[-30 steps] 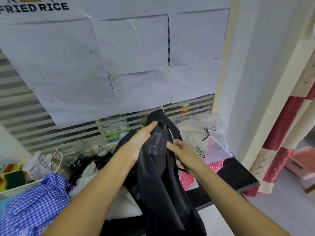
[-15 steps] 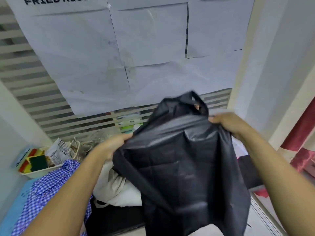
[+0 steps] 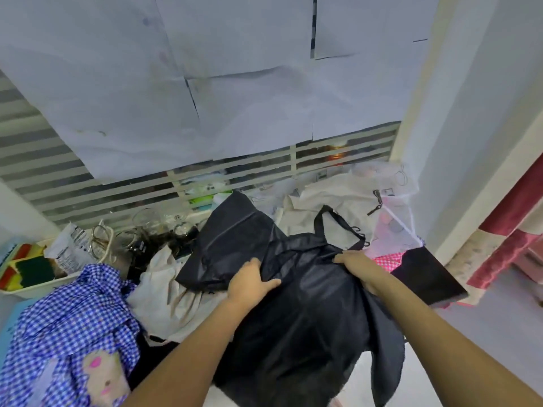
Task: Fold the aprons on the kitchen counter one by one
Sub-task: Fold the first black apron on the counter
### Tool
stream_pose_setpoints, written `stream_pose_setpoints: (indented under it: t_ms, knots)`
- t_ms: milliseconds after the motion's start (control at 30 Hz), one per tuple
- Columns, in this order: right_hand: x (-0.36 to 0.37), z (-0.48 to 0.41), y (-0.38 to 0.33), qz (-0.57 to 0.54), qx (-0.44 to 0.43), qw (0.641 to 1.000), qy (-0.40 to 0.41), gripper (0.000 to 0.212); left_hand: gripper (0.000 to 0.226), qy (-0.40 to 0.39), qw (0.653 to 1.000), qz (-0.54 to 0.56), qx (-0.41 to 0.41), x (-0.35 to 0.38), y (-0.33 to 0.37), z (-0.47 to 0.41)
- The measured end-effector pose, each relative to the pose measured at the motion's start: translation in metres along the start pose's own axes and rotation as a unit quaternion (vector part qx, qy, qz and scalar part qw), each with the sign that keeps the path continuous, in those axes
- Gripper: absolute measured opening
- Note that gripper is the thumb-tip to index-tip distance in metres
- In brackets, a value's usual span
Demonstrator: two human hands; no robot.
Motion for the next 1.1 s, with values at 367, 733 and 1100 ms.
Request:
stream_pose_setpoints:
  t_ms: [367, 733, 1100]
  knots:
    - [-0.041, 0.016, -0.077, 0.12, -0.208, 0.963, -0.121, 0.02, 0.021, 0.166, 0.936, 0.31, -0.018, -0.071, 0.04, -0.024]
    - [-0.017, -0.043, -0.218, 0.103, -0.399, 0.911, -0.018, 0.021, 0.052, 0.279, 0.888, 0.357, -0.083, -0.219, 0.041, -0.15]
    - [0.0, -0.203, -0.152, 0.247, -0.135, 0.958, -0.049, 0.034, 0.058, 0.226, 0.96, -0.153, 0.055, -0.017, 0.093, -0.09]
Point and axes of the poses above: each hand's wrist, its own z-axis away from the middle knuckle, its own x-axis out of the palm, y = z × x, the point moved 2 cm from there along -z, towards the middle knuckle, and after that the axes turned 13 degrees about -z, right-handed, at the moved point
